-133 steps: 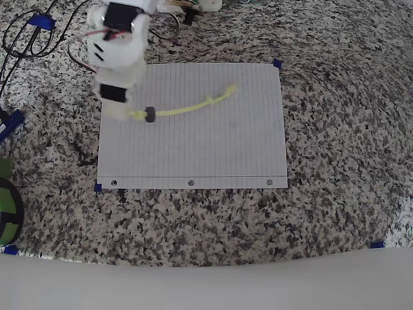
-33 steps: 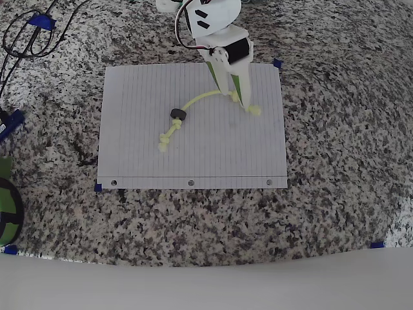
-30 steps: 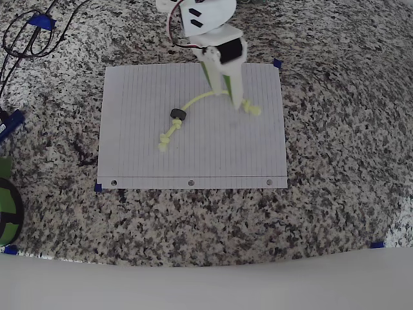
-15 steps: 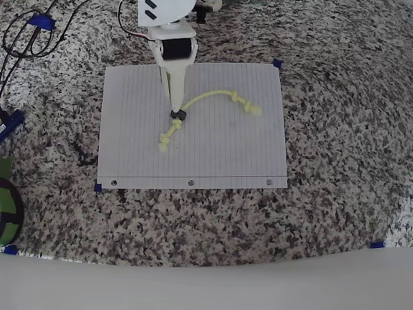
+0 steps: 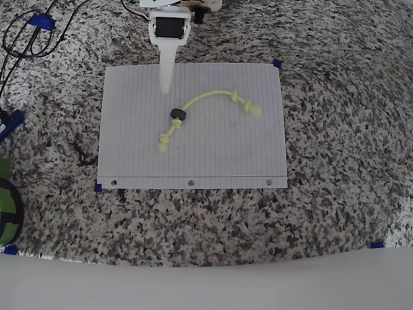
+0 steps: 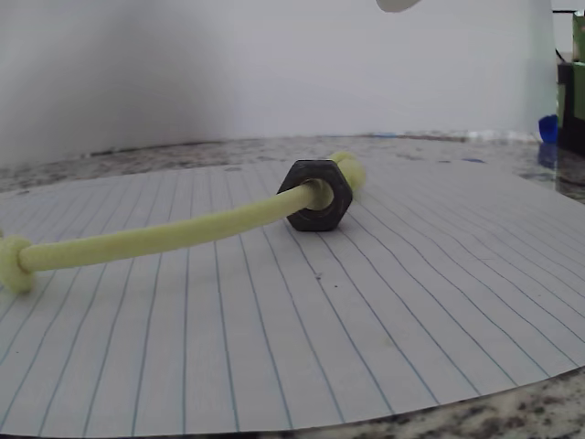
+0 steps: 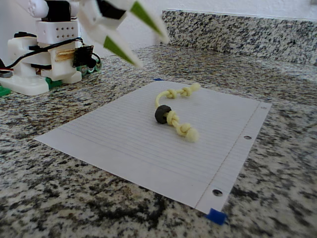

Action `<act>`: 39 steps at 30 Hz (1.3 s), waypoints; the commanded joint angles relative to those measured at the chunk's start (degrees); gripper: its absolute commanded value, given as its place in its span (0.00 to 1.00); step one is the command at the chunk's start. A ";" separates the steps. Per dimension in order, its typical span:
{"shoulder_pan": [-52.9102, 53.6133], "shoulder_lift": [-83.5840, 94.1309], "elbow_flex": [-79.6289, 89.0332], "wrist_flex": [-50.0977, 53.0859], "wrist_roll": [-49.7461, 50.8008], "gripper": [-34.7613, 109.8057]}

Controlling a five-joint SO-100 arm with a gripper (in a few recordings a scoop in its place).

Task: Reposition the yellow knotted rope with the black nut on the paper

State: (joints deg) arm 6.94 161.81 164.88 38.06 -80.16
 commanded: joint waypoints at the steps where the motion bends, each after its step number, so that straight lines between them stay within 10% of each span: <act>1: 0.18 7.47 1.93 2.55 -2.55 0.65; 39: 0.62 33.57 17.31 24.61 -4.75 0.65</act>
State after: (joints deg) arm 7.56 195.21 180.70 62.31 -85.08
